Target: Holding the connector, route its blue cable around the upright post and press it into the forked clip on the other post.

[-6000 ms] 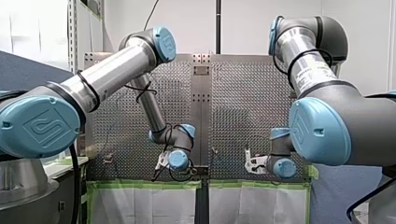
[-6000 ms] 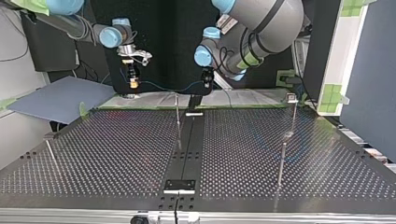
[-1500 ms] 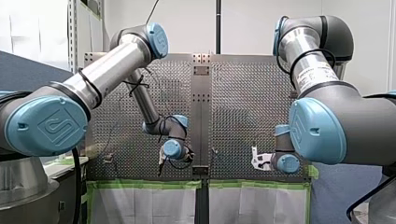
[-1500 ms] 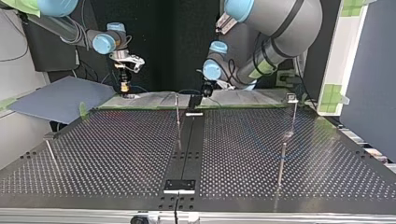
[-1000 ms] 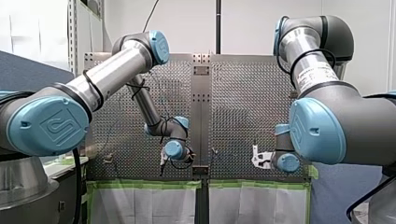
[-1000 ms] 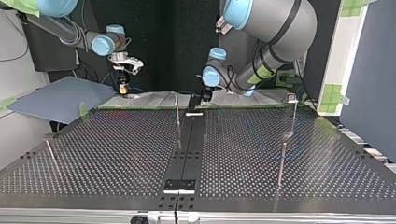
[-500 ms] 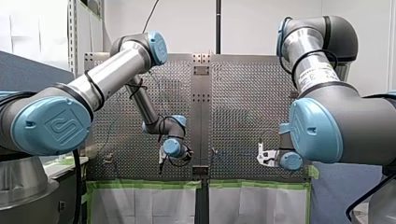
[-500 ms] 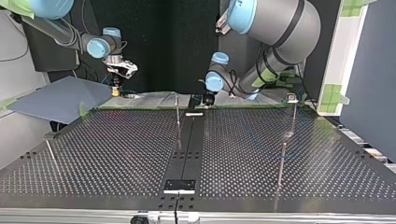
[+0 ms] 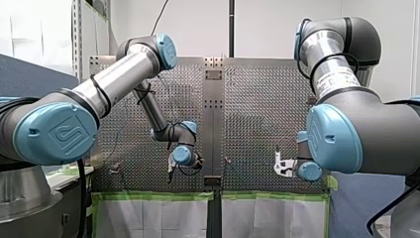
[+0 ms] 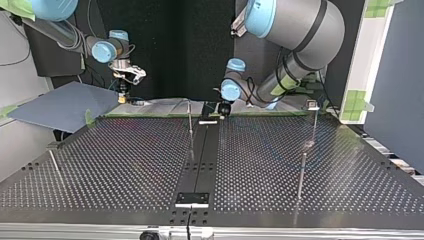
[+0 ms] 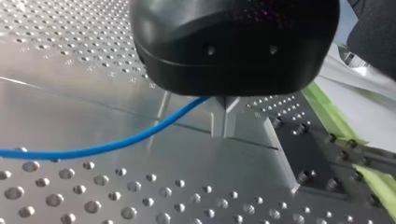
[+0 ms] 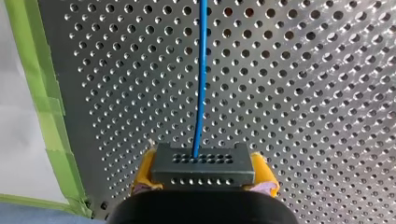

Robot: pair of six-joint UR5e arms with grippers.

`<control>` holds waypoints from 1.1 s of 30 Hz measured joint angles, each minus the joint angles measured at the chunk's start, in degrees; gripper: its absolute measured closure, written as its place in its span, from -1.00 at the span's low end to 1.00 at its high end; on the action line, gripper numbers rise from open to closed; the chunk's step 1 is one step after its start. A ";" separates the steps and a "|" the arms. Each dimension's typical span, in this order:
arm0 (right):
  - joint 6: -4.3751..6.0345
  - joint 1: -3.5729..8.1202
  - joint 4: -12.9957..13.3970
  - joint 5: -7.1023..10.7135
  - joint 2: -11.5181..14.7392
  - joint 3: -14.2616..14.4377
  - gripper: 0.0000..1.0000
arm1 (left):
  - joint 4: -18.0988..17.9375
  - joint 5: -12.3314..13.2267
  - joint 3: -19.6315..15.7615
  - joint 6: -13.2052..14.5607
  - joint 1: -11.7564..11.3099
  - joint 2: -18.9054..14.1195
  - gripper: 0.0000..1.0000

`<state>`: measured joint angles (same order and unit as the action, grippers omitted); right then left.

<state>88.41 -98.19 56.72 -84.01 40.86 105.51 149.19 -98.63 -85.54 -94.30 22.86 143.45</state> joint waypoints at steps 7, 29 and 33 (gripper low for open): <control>0.02 0.20 -0.97 -0.01 -0.03 -1.35 -0.11 | -0.06 -0.08 1.02 -0.03 -0.06 0.00 1.00; -3.03 0.73 -6.35 -2.45 -4.87 -8.87 -0.11 | 3.57 0.14 5.49 -1.03 -0.19 0.02 1.00; -3.32 0.72 -8.22 -2.42 -5.45 -10.14 -0.11 | 3.87 0.21 5.56 -1.29 -0.28 0.01 1.00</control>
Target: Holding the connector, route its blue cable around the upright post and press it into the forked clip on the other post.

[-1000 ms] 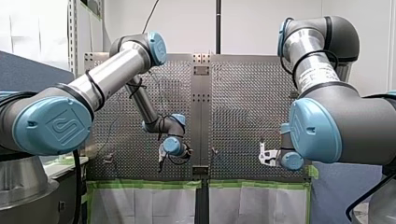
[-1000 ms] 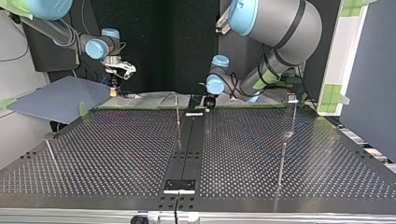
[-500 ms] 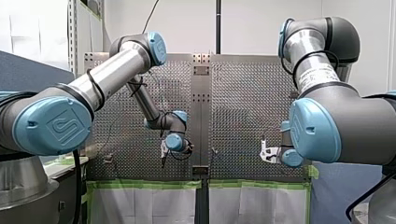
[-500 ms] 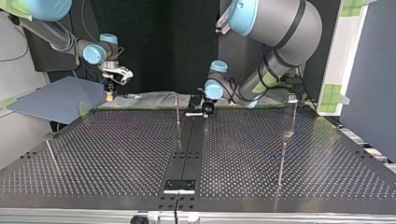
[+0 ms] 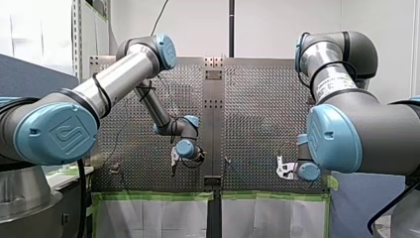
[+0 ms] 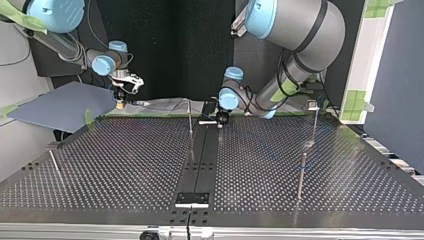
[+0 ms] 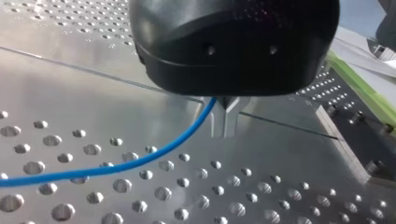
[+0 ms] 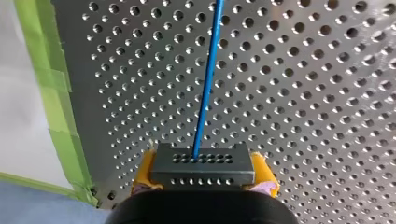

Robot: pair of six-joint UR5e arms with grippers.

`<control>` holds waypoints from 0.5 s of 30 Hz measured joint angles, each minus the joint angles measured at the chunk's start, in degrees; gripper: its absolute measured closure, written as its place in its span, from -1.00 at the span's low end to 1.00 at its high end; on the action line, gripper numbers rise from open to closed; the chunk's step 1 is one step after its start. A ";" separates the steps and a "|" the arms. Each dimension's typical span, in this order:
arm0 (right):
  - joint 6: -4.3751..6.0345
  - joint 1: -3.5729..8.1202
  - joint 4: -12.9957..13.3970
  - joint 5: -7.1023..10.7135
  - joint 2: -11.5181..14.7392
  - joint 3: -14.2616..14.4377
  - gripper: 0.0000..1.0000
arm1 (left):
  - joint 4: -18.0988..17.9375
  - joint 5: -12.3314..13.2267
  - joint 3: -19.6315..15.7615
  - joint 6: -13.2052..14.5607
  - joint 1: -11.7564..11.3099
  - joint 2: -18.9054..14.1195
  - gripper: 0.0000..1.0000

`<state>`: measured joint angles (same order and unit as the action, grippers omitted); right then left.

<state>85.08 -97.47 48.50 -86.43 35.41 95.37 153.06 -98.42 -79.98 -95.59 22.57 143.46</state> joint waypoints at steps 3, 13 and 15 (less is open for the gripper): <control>-0.10 -0.12 -0.97 0.07 -0.09 -0.39 -0.11 | 0.29 0.21 0.00 -0.52 -0.03 -0.01 1.00; -0.41 -0.47 -1.63 0.19 -0.12 -0.56 -0.11 | 3.73 -1.32 -0.03 1.36 0.39 -0.07 1.00; -0.42 -0.56 -1.64 0.20 -0.12 -0.57 -0.11 | 4.72 -0.90 -0.07 2.37 0.37 -0.08 0.22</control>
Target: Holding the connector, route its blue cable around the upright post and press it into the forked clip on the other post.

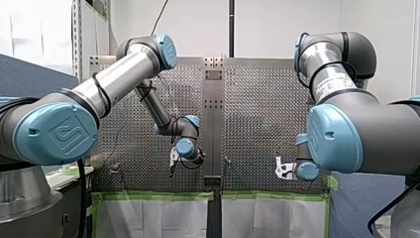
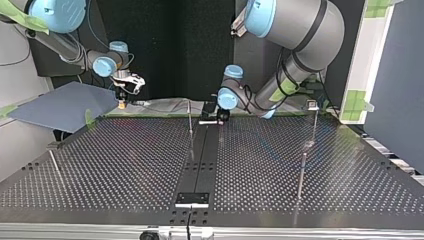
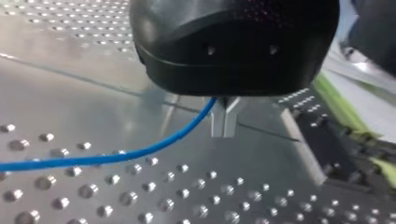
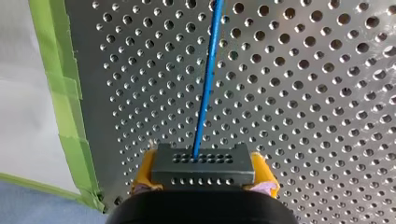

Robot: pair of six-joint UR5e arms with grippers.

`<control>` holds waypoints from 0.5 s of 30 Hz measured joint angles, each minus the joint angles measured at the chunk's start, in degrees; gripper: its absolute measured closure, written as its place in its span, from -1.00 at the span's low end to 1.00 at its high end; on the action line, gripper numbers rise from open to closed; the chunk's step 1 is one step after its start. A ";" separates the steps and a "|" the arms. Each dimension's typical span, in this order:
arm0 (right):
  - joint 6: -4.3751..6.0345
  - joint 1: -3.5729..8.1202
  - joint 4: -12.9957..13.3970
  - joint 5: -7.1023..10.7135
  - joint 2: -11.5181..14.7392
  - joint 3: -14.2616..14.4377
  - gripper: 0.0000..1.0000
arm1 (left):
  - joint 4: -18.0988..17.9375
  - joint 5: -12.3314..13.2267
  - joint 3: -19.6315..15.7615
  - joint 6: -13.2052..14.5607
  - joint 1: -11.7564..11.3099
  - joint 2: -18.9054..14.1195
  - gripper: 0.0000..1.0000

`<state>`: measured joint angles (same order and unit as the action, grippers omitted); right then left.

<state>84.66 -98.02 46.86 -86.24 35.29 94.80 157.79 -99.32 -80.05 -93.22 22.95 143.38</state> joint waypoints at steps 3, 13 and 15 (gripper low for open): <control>-0.07 -0.12 -0.02 0.00 0.00 0.00 -0.11 | 1.15 1.24 -0.23 1.42 0.07 -0.01 -0.56; -0.24 -0.42 -0.65 0.02 -0.02 0.00 -0.11 | 3.50 6.43 -0.66 1.45 1.73 -0.07 -1.00; -0.26 -0.44 -0.68 0.05 -0.01 0.00 -0.11 | 3.86 7.43 -0.71 1.48 2.19 -0.14 -1.00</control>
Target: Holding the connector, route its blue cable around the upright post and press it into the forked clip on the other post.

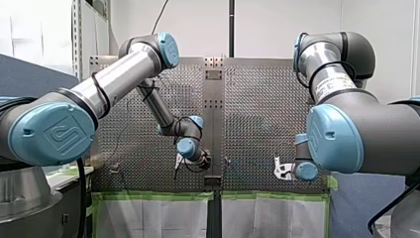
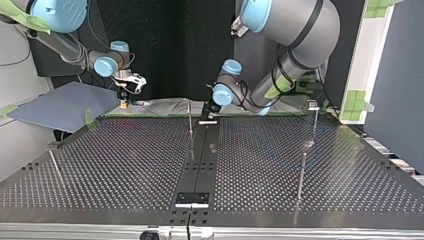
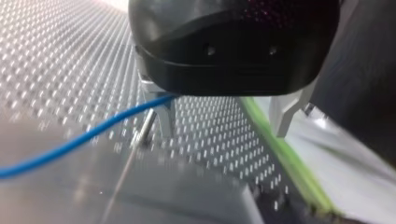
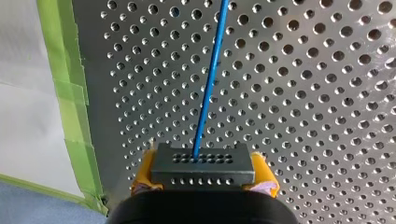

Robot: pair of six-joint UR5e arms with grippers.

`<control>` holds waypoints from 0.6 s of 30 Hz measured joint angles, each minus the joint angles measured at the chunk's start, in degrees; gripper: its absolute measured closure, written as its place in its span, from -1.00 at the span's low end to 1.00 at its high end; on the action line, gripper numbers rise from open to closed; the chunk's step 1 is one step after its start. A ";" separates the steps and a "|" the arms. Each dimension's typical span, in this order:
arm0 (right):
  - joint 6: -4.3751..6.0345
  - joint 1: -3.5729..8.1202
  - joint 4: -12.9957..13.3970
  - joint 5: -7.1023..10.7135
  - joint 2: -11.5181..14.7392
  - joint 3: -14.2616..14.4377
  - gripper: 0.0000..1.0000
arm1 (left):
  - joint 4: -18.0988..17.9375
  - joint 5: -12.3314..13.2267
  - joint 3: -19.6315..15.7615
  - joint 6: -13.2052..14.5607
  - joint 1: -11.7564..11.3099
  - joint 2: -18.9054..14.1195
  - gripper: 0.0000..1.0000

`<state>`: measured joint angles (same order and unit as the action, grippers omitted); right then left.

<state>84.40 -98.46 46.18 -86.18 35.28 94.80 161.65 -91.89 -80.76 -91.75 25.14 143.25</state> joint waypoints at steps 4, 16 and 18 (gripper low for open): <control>-0.01 -0.02 -0.02 0.20 0.01 0.00 -0.11 | 0.37 1.77 -0.70 0.06 0.83 -0.66 -1.00; 0.05 -0.02 -0.03 0.80 0.00 0.02 -0.11 | -0.97 4.65 -4.53 0.47 3.67 -1.87 -1.00; 0.06 -0.03 -0.03 0.83 0.00 0.01 -0.11 | -1.40 4.64 -5.01 0.50 4.15 -1.90 -1.00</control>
<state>84.47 -98.48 46.15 -85.35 35.28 94.81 160.25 -87.25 -85.77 -91.25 29.29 141.34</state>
